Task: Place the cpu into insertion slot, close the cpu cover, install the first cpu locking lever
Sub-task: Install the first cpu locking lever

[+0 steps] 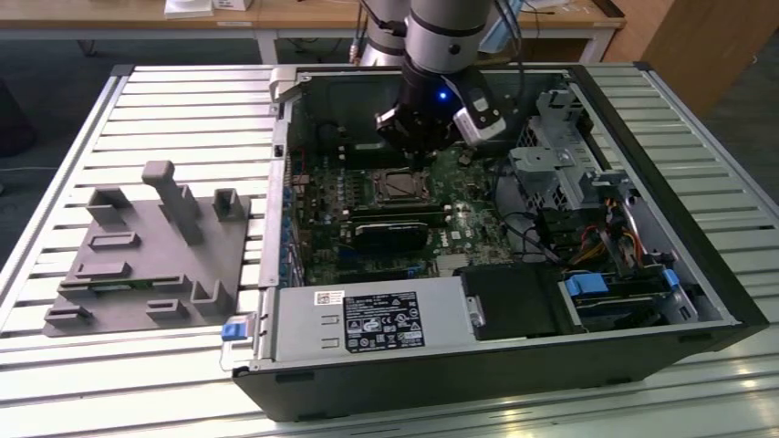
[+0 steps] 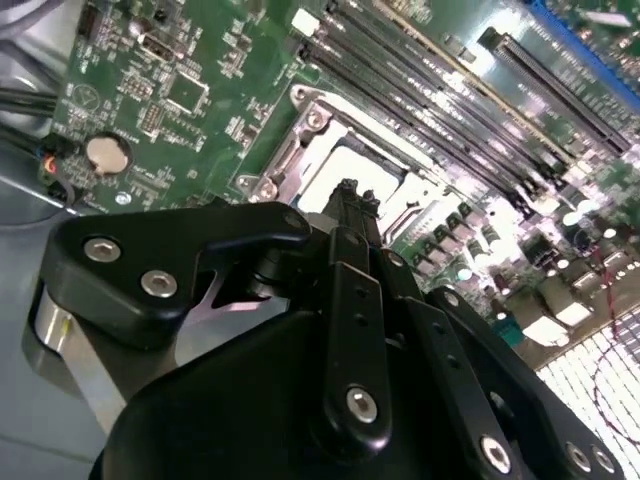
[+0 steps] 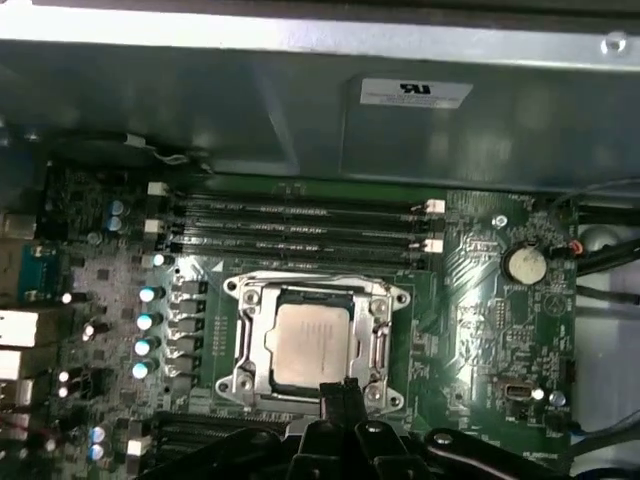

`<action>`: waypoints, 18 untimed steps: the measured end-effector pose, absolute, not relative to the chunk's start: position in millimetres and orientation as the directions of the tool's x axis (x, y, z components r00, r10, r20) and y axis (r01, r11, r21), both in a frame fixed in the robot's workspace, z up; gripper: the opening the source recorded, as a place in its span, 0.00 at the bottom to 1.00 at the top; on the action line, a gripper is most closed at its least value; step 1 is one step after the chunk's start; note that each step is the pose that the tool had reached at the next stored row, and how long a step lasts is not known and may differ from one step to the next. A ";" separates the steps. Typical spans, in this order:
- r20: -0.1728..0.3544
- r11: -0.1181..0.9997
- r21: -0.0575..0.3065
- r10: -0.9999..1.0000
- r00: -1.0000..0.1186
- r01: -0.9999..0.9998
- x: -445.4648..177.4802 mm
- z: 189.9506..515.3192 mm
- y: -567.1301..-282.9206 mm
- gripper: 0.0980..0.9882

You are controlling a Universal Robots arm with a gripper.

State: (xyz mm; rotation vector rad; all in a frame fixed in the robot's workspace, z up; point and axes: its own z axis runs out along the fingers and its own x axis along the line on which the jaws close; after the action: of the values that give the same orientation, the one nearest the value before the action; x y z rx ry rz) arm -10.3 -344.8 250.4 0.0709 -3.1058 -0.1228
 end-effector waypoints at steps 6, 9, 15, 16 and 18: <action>0.038 0.994 0.096 -0.047 -0.998 -0.043 -9.6 246.9 -351.4 0.01; 0.040 0.994 0.099 -0.047 -0.998 -0.043 -9.6 244.4 -360.2 0.01; 0.041 0.994 0.099 -0.047 -0.998 -0.043 -9.6 240.8 -367.2 0.01; 0.041 0.994 0.099 -0.047 -0.998 -0.043 -9.6 240.4 -367.7 0.01; 0.041 0.994 0.099 -0.048 -0.998 -0.043 -9.6 239.3 -368.9 0.01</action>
State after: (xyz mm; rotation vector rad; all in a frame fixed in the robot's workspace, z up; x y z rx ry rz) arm -9.6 -368.9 239.3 0.0705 -3.0936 -0.1517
